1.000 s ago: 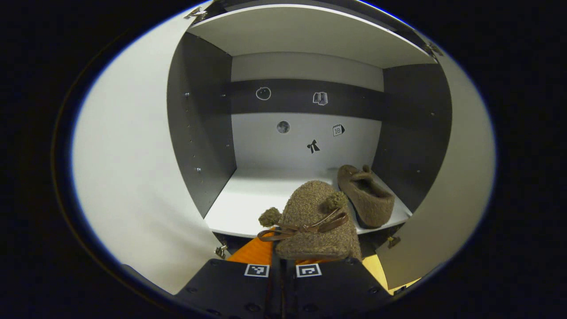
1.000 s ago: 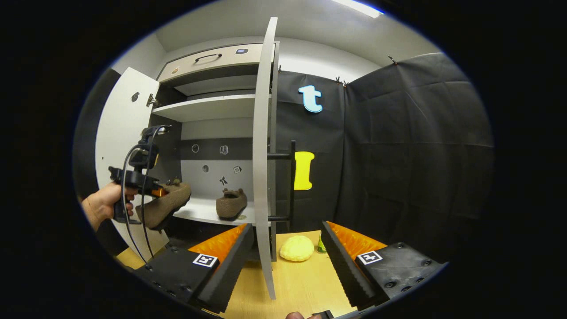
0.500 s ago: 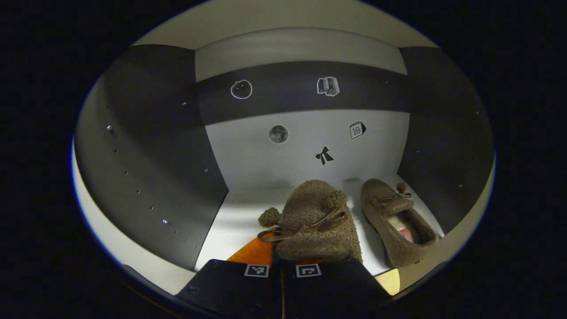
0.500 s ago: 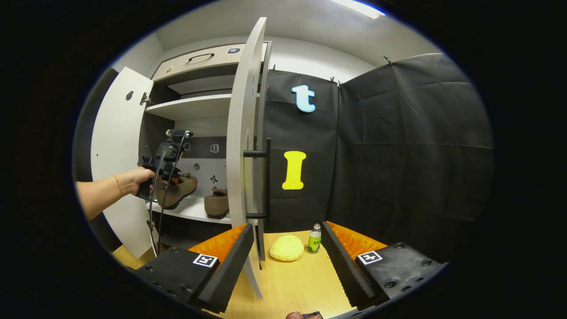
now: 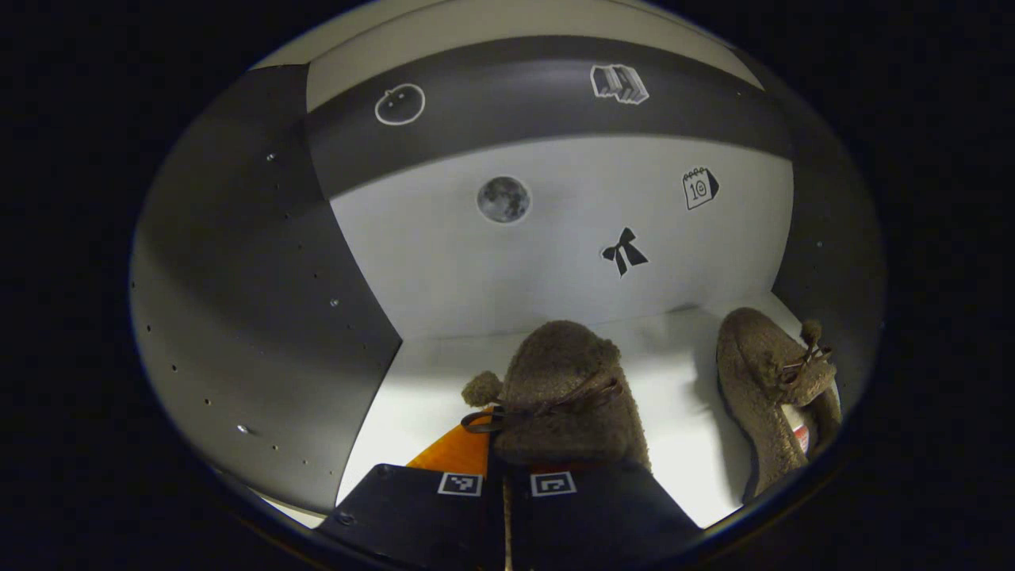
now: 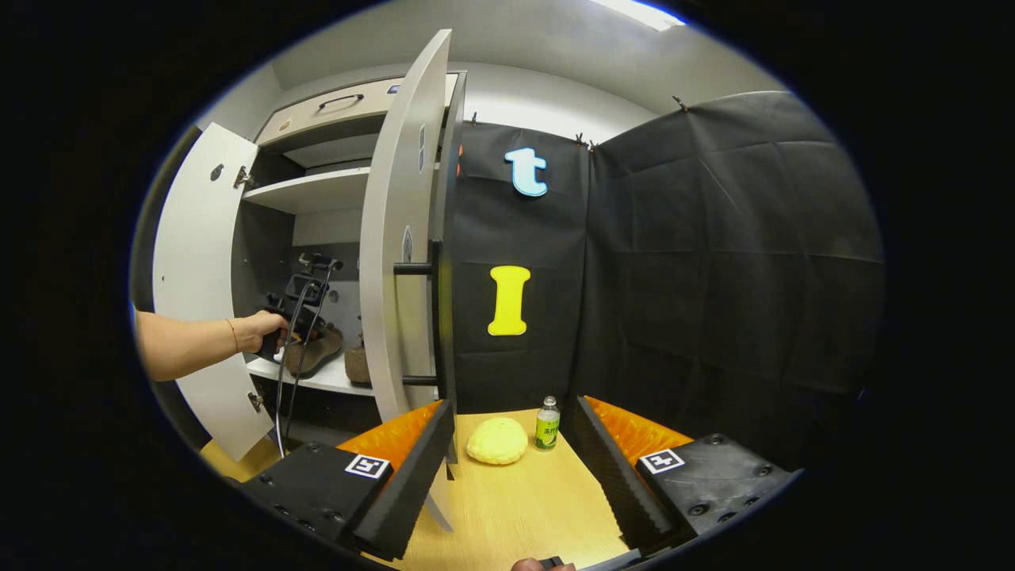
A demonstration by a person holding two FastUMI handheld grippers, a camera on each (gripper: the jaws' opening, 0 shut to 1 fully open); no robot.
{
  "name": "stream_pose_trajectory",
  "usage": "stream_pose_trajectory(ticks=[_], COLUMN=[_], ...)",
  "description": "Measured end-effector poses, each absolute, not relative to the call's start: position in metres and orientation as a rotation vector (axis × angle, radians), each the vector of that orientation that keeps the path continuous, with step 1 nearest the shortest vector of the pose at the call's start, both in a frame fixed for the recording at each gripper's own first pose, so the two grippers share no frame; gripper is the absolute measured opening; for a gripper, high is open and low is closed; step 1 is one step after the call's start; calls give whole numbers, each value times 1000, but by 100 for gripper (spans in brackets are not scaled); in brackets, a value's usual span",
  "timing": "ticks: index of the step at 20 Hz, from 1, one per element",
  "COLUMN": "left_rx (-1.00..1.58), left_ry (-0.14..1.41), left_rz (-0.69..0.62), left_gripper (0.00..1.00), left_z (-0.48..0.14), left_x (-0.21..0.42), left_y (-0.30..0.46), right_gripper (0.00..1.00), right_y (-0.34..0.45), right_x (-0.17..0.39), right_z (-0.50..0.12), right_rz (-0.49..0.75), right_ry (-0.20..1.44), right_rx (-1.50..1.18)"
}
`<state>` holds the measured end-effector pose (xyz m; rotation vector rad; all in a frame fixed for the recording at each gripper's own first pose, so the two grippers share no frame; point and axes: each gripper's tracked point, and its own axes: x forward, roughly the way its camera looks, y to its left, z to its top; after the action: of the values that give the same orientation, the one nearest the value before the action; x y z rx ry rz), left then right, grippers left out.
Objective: Grab one shoe with the right hand and put it into the shoe cabinet, grab the other shoe with the left hand and put it into the shoe cabinet; then close the right door with the right hand and the left door with the left hand.
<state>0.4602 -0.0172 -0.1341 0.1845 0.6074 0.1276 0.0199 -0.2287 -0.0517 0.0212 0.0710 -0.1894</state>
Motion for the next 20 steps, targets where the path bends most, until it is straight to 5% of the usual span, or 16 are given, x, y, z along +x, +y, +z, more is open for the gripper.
stream_pose_trajectory(ticks=[8,11,13,14,18,20], left_rx=[169,162,160,150,117,102], left_ry=[626,610,572,553,491,456], left_rz=[91,52,41,27,-17,-32], left_gripper=[23,37,66,73,94,96], left_z=[-131,-125,-113,-107,-85,-74], left_x=[443,429,417,410,377,361], left_y=[-21,-26,-27,-29,-36,-40], right_gripper=[98,98,98,98,98,98], right_y=[-233,-230,-228,-227,-225,-224], right_x=[16,14,13,13,16,20], right_z=[-50,-48,-47,-47,-43,-40], right_rz=[-216,-214,-210,-207,-194,-186], right_ry=[73,71,69,70,68,66], right_rx=[40,56,58,58,69,72])
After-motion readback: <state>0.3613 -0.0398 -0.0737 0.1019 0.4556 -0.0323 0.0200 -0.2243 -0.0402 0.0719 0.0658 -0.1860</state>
